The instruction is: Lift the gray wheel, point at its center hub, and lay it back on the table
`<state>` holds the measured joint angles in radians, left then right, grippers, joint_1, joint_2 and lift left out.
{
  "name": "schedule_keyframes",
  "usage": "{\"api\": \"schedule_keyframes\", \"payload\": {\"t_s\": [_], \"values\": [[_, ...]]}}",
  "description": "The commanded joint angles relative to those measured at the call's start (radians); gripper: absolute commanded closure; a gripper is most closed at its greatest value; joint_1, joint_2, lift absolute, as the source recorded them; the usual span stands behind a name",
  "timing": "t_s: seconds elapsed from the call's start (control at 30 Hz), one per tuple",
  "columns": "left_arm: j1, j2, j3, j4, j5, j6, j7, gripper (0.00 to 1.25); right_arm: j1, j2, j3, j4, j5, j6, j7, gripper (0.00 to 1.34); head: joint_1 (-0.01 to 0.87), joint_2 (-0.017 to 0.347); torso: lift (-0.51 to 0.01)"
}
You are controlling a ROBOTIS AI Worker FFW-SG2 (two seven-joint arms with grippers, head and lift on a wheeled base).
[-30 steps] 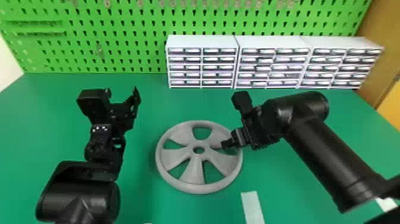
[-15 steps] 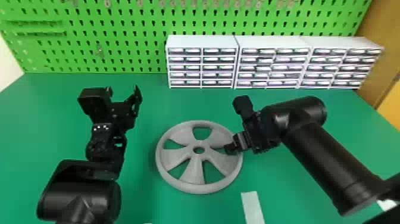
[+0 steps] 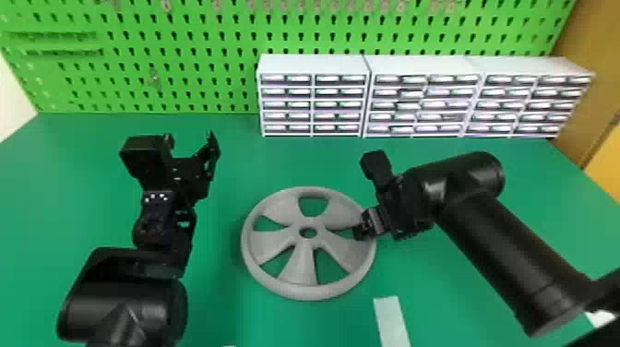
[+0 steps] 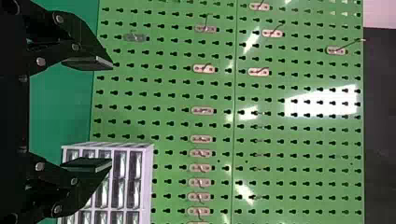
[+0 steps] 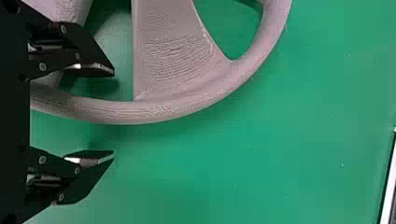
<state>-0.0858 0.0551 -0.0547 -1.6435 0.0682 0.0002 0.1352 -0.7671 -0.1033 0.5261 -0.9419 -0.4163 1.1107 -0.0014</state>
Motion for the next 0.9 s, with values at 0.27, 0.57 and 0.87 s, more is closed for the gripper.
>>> {"api": "schedule_keyframes", "payload": {"t_s": [0.27,0.57,0.87], "values": [[0.001,0.0,0.003,-0.001,0.004,-0.003,0.0,0.51,-0.014,0.002,0.023,0.0,0.04,0.044,0.0,1.06,0.692,0.048,-0.096],[0.003,0.0,0.004,-0.001,0.004,-0.003,0.0,0.51,-0.018,0.004,0.021,0.0,0.047,0.047,0.0,1.13,0.692,0.048,-0.096],[0.003,0.0,0.004,-0.001,0.004,-0.003,0.001,0.51,-0.015,0.005,-0.002,-0.001,0.051,0.044,0.0,1.13,0.692,0.048,-0.096]]}}
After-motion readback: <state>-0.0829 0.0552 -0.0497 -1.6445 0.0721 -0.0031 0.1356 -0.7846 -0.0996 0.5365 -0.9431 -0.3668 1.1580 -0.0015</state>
